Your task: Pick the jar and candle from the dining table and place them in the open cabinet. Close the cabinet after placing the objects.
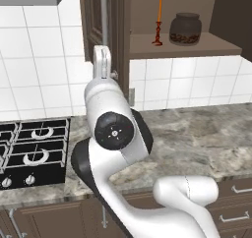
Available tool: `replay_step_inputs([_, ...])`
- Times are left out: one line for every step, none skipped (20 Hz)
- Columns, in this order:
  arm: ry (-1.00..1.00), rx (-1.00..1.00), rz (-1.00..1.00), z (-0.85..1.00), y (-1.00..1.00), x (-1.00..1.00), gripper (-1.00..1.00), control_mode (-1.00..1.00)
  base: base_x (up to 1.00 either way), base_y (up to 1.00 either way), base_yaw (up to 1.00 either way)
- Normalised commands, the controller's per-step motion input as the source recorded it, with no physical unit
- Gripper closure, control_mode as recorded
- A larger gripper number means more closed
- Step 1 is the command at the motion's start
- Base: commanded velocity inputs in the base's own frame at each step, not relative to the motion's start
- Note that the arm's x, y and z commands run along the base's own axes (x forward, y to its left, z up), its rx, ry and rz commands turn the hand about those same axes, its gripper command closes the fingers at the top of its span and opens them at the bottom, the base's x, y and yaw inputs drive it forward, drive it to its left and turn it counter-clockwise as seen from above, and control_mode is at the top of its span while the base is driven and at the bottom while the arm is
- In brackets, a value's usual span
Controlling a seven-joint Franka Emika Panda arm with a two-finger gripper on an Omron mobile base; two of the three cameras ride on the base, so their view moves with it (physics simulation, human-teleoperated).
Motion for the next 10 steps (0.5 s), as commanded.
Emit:
replay_step_inputs([-0.01, 0.00, -0.10, 0.04, -0.35, 0.00, -1.00, -1.00, 0.00, 0.00, 0.00])
replay_step_inputs([0.00, 0.00, -0.11, 0.04, -0.38, 0.00, -1.00, -1.00, 0.00, 0.00, 0.00])
replay_step_inputs([0.00, 0.01, -0.11, 0.03, -0.38, 0.00, -1.00, -1.00, 0.00, 0.00, 0.00])
replay_step_inputs([0.00, 0.01, -0.12, 0.01, -0.38, 0.00, -1.00, -1.00, 0.00, 0.00, 0.00])
replay_step_inputs([0.00, 0.01, -0.12, 0.01, -0.38, 0.00, -1.00, -1.00, 0.00, 0.00, 0.00])
replay_step_inputs([-0.01, 0.01, -0.12, 0.01, -0.38, 0.00, -1.00, -1.00, 0.00, 0.00, 0.00])
replay_step_inputs([0.00, 0.03, -0.12, 0.01, -0.39, 0.00, -1.00, -1.00, 0.00, 0.00, 0.00])
replay_step_inputs([0.00, 0.03, -0.12, 0.01, -0.39, 0.00, -1.00, -1.00, 0.00, 0.00, 0.00])
replay_step_inputs([0.00, 0.03, -0.12, 0.00, -0.39, 0.00, -1.00, -1.00, 0.00, 0.00, 0.00])
replay_step_inputs([0.00, 0.03, -0.13, 0.00, -0.38, 0.00, -1.00, -1.00, 0.00, 0.00, 0.00])
